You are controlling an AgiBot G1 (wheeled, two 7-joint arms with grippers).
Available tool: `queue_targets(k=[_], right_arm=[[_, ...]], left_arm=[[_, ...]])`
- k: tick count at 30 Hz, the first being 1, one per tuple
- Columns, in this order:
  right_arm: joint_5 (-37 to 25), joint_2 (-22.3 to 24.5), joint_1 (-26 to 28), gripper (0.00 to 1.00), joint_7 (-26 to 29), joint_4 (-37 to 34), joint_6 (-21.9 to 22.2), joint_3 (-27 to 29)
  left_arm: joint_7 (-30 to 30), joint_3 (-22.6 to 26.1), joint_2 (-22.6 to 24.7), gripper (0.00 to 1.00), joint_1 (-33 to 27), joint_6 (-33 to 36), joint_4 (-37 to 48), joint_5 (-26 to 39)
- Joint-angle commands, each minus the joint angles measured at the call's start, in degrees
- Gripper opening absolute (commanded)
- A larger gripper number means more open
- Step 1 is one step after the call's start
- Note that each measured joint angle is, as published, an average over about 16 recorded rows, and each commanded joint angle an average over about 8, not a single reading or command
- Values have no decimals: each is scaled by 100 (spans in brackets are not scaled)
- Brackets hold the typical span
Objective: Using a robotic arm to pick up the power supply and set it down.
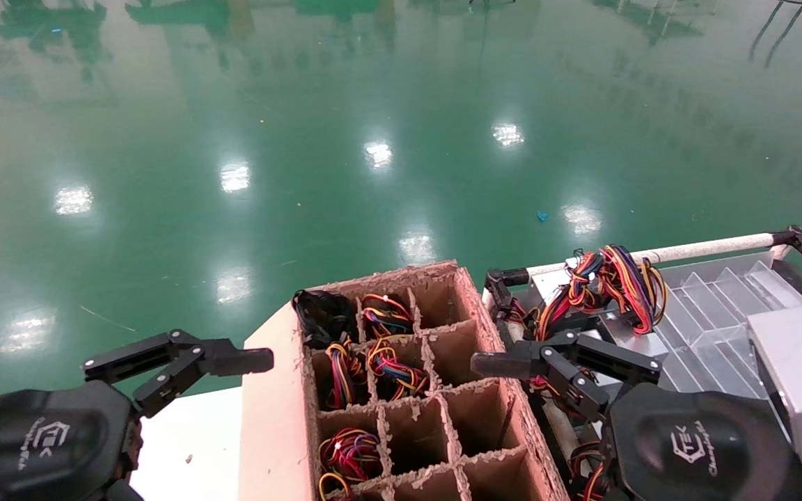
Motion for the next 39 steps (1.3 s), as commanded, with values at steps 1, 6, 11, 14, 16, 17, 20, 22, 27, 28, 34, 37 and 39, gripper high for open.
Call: queue_targets(k=[1, 6, 11, 14, 16, 17, 20, 22, 27, 28, 34, 37, 39], right_arm=[[0, 0, 0, 100, 0, 0, 0, 0], [0, 0, 0, 100, 0, 0, 0, 0], [0, 0, 0, 100, 0, 0, 0, 0], [0, 0, 0, 100, 0, 0, 0, 0], [0, 0, 0, 100, 0, 0, 0, 0], [0, 0, 0, 100, 0, 0, 0, 0], [0, 0, 0, 100, 0, 0, 0, 0], [0, 0, 0, 100, 0, 0, 0, 0], [0, 0, 0, 100, 0, 0, 0, 0], [0, 0, 0, 100, 0, 0, 0, 0], [0, 0, -1, 100, 1, 3, 0, 1], [-17, 0, 0, 100, -3, 1, 5, -4], [-83, -24, 16, 100, -9, -23, 36, -31]], left_arm=[[0, 0, 0, 100, 0, 0, 0, 0], [0, 0, 0, 100, 0, 0, 0, 0], [0, 0, 0, 91, 0, 0, 0, 0], [0, 0, 0, 54, 0, 0, 0, 0], [0, 0, 0, 29, 0, 0, 0, 0], [0, 0, 0, 16, 0, 0, 0, 0], [0, 0, 0, 0, 0, 0, 0, 0], [0, 0, 0, 0, 0, 0, 0, 0], [0, 0, 0, 0, 0, 0, 0, 0], [0, 0, 0, 0, 0, 0, 0, 0], [0, 0, 0, 0, 0, 0, 0, 0], [0, 0, 0, 0, 0, 0, 0, 0], [0, 0, 0, 0, 0, 0, 0, 0]])
